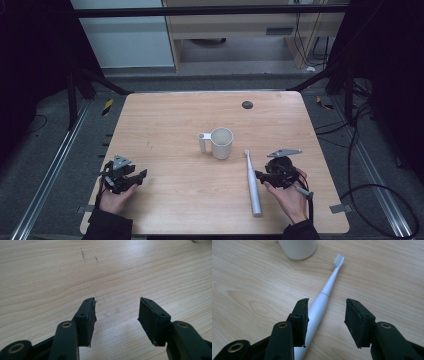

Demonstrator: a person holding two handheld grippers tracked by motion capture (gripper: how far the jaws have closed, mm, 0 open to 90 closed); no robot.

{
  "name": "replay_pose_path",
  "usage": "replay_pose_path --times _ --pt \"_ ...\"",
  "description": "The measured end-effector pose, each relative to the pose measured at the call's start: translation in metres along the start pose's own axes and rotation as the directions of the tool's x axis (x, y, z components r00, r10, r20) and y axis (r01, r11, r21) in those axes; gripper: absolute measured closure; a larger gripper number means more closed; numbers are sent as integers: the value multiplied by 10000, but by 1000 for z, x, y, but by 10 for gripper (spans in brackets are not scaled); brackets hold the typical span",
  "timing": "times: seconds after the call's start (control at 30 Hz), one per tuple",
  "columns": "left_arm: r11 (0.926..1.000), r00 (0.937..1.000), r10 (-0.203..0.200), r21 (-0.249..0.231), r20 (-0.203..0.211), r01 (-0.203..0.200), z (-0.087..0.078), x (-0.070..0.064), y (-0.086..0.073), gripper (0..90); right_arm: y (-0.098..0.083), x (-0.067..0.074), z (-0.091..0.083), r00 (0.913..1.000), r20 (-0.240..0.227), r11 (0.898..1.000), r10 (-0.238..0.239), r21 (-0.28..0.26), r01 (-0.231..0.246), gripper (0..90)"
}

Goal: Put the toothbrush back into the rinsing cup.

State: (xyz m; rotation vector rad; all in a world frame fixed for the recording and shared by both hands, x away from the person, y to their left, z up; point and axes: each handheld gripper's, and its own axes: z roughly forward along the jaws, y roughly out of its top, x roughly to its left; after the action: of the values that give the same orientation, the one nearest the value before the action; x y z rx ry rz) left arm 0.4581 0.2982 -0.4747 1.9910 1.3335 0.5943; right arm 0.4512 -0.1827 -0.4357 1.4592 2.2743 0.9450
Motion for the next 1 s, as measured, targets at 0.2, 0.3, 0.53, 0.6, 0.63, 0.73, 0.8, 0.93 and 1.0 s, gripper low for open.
replay_pose_path --times 0.2,0.3,0.53,0.6,0.63,0.73,0.8,0.93,1.0 --pt "10000 10000 59 57 23 -59 1 -1 0 467 9 6 8 10000 81 10000 -40 28 40 494" --pt "9999 9999 103 79 30 -103 1 -1 0 466 11 6 12 9999 122 9998 -21 204 18 481" --pt "9999 9999 106 109 43 -106 2 -2 1 465 14 9 24 9999 146 9975 -78 699 68 489" --pt "9999 9999 102 108 46 -103 2 -2 1 465 14 9 26 9998 143 9971 -99 759 88 494" --pt "9999 10000 69 99 49 -69 3 -2 1 465 14 10 28 9999 116 9967 -85 807 75 498" --pt "9999 10000 71 83 46 -71 2 -2 1 465 13 12 35 9998 156 9944 -106 1056 89 507" --pt "9999 10000 79 86 48 -79 2 -2 1 465 12 12 37 9998 153 9930 -81 1184 63 510" --pt "9998 9999 82 173 66 -83 3 -1 1 465 10 13 43 9998 221 9895 -31 1444 -2 518" --pt "9998 9999 88 175 63 -89 3 -1 1 465 10 13 45 9997 214 9893 -78 1459 46 518"
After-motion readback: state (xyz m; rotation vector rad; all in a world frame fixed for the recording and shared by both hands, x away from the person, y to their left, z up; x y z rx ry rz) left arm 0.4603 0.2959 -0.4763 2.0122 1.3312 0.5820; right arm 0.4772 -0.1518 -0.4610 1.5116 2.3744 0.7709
